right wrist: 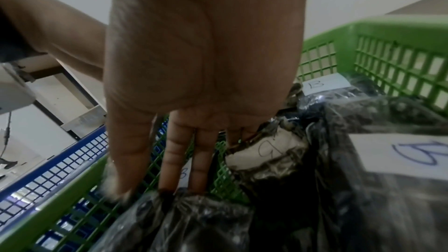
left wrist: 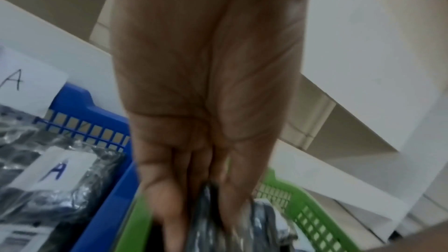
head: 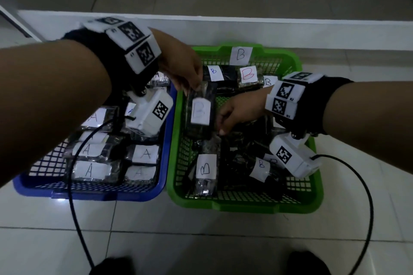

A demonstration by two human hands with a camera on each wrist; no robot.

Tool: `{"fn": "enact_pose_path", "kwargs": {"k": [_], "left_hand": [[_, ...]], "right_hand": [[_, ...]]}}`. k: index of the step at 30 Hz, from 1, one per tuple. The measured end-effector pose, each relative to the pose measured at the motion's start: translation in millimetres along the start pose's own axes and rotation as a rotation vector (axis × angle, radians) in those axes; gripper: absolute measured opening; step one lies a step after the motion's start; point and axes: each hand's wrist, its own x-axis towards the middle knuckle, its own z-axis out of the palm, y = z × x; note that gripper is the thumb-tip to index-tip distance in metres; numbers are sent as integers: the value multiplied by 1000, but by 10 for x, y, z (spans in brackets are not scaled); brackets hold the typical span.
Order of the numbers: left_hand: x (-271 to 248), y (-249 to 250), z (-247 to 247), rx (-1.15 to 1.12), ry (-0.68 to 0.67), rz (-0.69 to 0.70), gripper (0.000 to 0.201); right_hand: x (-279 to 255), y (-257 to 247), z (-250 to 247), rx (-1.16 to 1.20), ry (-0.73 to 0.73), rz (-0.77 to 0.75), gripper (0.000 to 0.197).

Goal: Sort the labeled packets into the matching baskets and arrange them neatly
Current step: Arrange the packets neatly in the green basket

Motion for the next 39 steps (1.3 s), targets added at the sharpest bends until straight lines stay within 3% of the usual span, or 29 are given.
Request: {"fn": "enact_pose_path", "kwargs": {"k": [3,6,9,13,21,26,30,34,39], "left_hand": [[54,-26,-9,195,129,24,17],[107,-30,99,280,186,65,19],[145,-40,193,268,246,87,19],[191,-76,234,268,322,84,20],[222,-40,296,55,433,78,23],[229,-19,252,-30,431,36,17],[160,-17,223,-14,300,26,9],[116,25,332,319,187,72,17],[115,70,518,772,281,135,24]], "right_hand": [[8,18,7,15,27,-16,35],[38,23,100,20,86,-42,30],[82,36,170,46,172,-67,18],[24,79,95,218,192,-70,34],[-199,253,-82,378,151,-70,45],[-304,389,-233,495,151,-94,42],[-408,536,-353,685,110,-59,36],[-511,605,-481,783,166,0,34],[-548,573,-468,777,217,59,38]]}}
